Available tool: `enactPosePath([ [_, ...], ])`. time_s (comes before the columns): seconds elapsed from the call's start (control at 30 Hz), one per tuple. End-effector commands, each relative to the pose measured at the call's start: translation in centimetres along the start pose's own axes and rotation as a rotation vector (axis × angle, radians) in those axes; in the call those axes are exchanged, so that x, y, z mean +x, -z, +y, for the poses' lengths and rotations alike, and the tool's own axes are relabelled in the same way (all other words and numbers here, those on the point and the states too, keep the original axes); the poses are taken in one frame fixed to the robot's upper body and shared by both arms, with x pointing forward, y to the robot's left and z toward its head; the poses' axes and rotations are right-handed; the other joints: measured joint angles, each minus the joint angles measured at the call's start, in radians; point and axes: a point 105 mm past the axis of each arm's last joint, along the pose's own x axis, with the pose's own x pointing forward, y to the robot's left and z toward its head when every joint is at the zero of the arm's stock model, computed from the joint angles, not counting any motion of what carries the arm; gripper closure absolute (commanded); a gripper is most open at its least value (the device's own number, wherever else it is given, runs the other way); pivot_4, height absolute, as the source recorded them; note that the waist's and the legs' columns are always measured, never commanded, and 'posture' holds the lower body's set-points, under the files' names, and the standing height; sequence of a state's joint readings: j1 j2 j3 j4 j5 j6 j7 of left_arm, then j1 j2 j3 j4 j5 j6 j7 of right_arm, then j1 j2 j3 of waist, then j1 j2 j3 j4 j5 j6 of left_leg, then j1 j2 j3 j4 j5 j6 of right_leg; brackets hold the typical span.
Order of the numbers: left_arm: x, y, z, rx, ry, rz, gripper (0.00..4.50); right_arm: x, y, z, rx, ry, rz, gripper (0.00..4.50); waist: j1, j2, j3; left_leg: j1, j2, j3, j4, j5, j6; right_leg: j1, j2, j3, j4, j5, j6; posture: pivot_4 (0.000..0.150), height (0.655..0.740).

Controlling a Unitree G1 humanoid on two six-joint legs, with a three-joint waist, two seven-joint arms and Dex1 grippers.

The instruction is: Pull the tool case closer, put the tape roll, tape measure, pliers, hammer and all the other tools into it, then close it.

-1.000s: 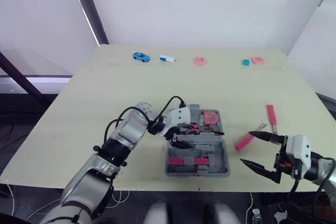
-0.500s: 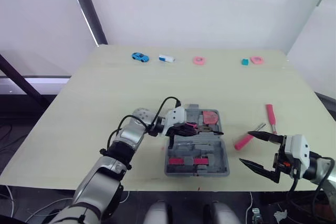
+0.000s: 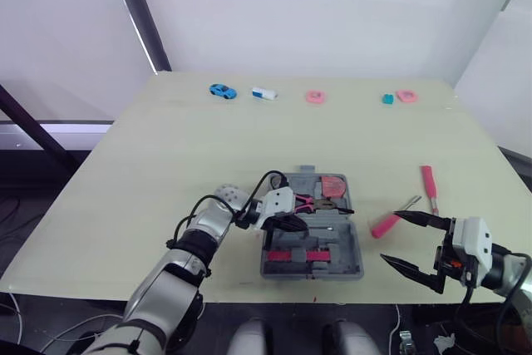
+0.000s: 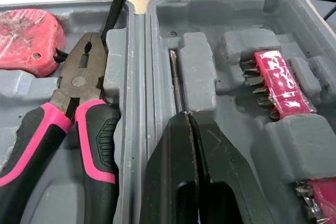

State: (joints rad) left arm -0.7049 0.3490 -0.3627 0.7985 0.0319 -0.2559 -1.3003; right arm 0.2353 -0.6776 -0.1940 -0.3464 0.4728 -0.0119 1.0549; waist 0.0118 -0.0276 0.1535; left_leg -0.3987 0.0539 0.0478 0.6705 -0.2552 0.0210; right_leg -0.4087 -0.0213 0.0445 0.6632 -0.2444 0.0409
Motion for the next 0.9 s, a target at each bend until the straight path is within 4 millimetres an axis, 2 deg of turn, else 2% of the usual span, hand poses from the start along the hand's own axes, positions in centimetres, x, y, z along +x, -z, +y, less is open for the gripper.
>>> enactPosePath([
  [0.03,0.5,2.9,-1.6,-0.082,0.038,0.095,4.42,-0.2,-0.8,-0.3,-0.043,0.013,-0.020,0.00,0.000,0.001,-0.001,0.000,0.000,0.000,0.000,0.000,0.000,0.000,0.000,0.000,0.000,0.000,0.000,0.150,0.7400],
  [0.2,0.4,1.9,-0.8,-0.081,-0.018,0.024,4.42,-0.3,-0.8,-0.4,-0.030,0.028,-0.030,0.00,0.000,0.004,-0.004,0.001,0.000,0.000,0.000,0.000,0.000,0.001,0.000,0.000,0.000,0.000,0.000,0.150,0.7400],
  [0.3,-0.4,0.1,0.4,-0.085,-0.087,-0.093,4.42,-0.5,-0.9,-1.0,-0.003,0.075,-0.056,0.00,0.000,0.004,-0.004,0.001,0.000,0.000,0.000,0.000,0.000,0.001,0.000,0.000,0.000,0.000,0.000,0.150,0.7400],
  [0.37,-2.7,-2.3,1.8,-0.073,-0.202,-0.265,4.42,-1.3,-0.4,-2.5,0.029,0.176,-0.052,0.00,-0.003,0.004,-0.004,0.001,0.000,0.000,0.000,0.000,0.000,0.001,0.000,0.000,0.000,0.000,0.000,0.150,0.7400],
  [0.43,-4.9,-3.4,2.4,-0.065,-0.283,-0.346,4.42,-2.1,0.1,-3.5,0.052,0.257,-0.045,0.00,-0.005,0.003,-0.003,-0.001,0.001,0.000,0.000,0.000,0.000,-0.001,0.000,0.000,0.001,0.000,0.000,0.150,0.7400],
  [0.53,-7.9,-3.0,2.8,-0.096,-0.417,-0.351,4.42,-3.2,0.9,-4.3,0.102,0.345,-0.063,0.00,-0.004,0.003,-0.003,-0.001,0.001,0.000,0.000,0.000,0.000,-0.001,0.000,0.000,0.001,0.000,0.000,0.150,0.7400],
  [0.6,-9.8,-2.4,2.3,-0.114,-0.488,-0.346,4.42,-4.1,1.7,-4.6,0.116,0.398,-0.046,0.00,-0.007,0.005,-0.004,-0.001,0.001,0.000,-0.001,0.000,0.000,-0.001,0.001,0.000,0.000,0.000,0.000,0.150,0.7400],
  [0.7,-12.5,-1.0,0.9,-0.182,-0.606,-0.347,4.42,-5.7,3.2,-4.9,0.132,0.482,-0.005,0.00,-0.009,0.005,-0.004,0.000,0.002,0.001,-0.001,0.000,0.000,-0.001,0.001,0.001,0.000,0.000,0.000,0.150,0.7400],
  [0.87,-15.7,1.8,-2.0,-0.284,-0.771,-0.297,4.42,-8.2,4.7,-4.4,0.166,0.583,0.033,0.00,-0.009,0.006,-0.003,0.000,0.003,0.001,-0.001,0.000,0.000,-0.001,0.000,0.000,0.000,0.000,-0.001,0.150,0.7400],
  [0.9,-16.5,2.3,-2.5,-0.305,-0.808,-0.292,3.94,-8.7,5.0,-4.2,0.170,0.597,0.045,0.00,-0.011,0.006,-0.003,0.001,0.003,0.001,-0.001,0.000,0.000,-0.001,0.000,0.000,0.000,-0.001,-0.002,0.150,0.7400],
])
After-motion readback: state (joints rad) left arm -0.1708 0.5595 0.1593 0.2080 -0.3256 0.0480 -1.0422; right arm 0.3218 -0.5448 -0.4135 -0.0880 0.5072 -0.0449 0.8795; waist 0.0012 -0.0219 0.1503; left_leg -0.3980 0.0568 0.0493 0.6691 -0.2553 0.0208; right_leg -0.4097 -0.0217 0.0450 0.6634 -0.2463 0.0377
